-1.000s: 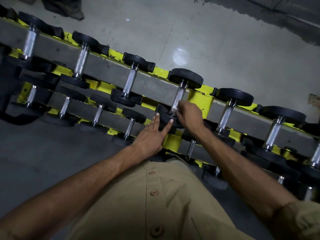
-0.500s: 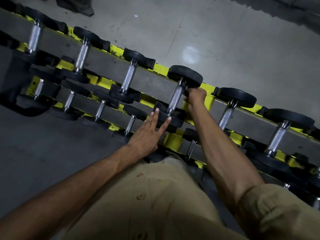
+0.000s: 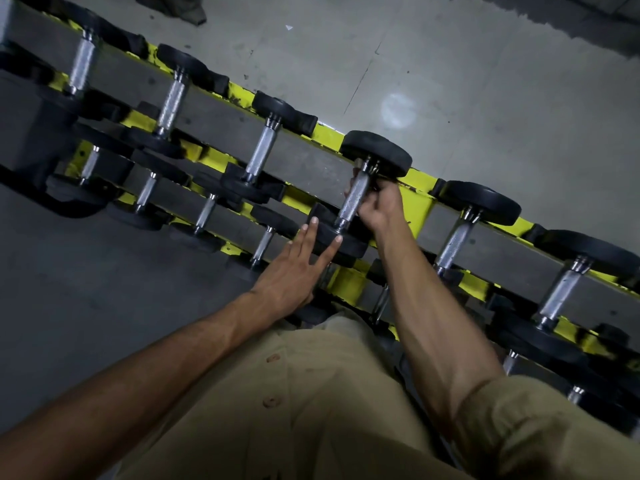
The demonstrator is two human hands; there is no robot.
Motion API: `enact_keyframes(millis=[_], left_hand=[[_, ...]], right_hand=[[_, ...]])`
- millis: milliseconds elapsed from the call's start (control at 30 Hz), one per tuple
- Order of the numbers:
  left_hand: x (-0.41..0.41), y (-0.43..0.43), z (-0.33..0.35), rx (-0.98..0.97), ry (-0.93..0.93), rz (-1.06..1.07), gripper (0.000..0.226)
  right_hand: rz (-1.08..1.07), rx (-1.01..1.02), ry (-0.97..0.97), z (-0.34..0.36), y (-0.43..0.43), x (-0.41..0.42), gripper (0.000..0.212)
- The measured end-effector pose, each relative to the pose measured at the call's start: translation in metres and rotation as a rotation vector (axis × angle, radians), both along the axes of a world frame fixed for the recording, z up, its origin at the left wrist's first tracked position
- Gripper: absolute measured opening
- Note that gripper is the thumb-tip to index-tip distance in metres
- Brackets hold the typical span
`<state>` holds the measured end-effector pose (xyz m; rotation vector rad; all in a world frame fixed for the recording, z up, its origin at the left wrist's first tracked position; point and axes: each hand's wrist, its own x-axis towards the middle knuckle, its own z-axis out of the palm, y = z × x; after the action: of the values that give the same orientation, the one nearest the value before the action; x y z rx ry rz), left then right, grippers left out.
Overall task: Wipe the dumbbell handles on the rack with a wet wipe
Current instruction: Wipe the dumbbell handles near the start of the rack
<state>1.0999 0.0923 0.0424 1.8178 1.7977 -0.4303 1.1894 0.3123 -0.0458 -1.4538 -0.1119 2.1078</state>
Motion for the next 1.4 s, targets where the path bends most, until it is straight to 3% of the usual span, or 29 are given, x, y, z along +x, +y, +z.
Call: enact_keyframes(millis=[67,167,300,367,500,567,633,733,800,900,1067,1233,1400], left_hand=[[0.002,-0.001,0.000,0.005,0.007,0.006,0.124],[0.003,-0.002,-0.004,0.021,0.010,0.015,0.124],[0.001,-0.002,-0.007,0.025,0.020,0.003,0.125],[0.001,-0.002,-0.007,0.018,0.022,0.000,0.126],[0.001,-0.002,-0.006,0.020,0.022,-0.013,0.124],[0.000,-0.001,-0.004,0.024,0.020,-0.013,0.123],[-0.001,-0.001,-0.002,0.012,0.010,-0.018,0.121],[-0.004,0.000,-0.001,0.009,-0.009,-0.038,0.118],[-0.004,0.001,-0.003,0.013,-0.021,-0.046,0.114],[-0.006,0.001,-0.004,0.020,-0.037,-0.038,0.110],[-0.013,0.001,-0.006,0.042,-0.072,-0.057,0.103],[-0.018,0.003,-0.011,0.046,-0.104,-0.074,0.096],[-0.023,0.006,-0.007,0.030,-0.112,-0.104,0.090]], right_hand=[[-0.031,0.083,-0.107,0.003,-0.019,0.003,0.014],[0.008,0.448,-0.427,0.003,-0.037,0.009,0.012],[0.234,1.000,-1.002,0.008,-0.045,0.011,0.009],[0.393,1.228,-1.181,0.008,-0.048,0.014,0.012],[0.637,1.638,-1.181,0.010,-0.038,0.032,0.027],[0.849,1.729,-1.186,0.017,-0.027,0.036,0.042],[1.045,1.713,-1.278,0.028,-0.011,0.032,0.047],[1.370,1.654,-1.407,0.047,-0.001,0.016,0.032],[1.746,1.617,-1.332,0.059,-0.009,-0.002,0.020],[2.277,1.434,-1.111,0.076,-0.029,-0.031,0.025],[2.313,1.380,-1.462,0.099,-0.017,-0.056,0.030],[2.434,1.056,-1.152,0.083,-0.038,-0.069,0.029],[2.269,1.083,-1.124,0.088,-0.028,-0.061,0.025]])
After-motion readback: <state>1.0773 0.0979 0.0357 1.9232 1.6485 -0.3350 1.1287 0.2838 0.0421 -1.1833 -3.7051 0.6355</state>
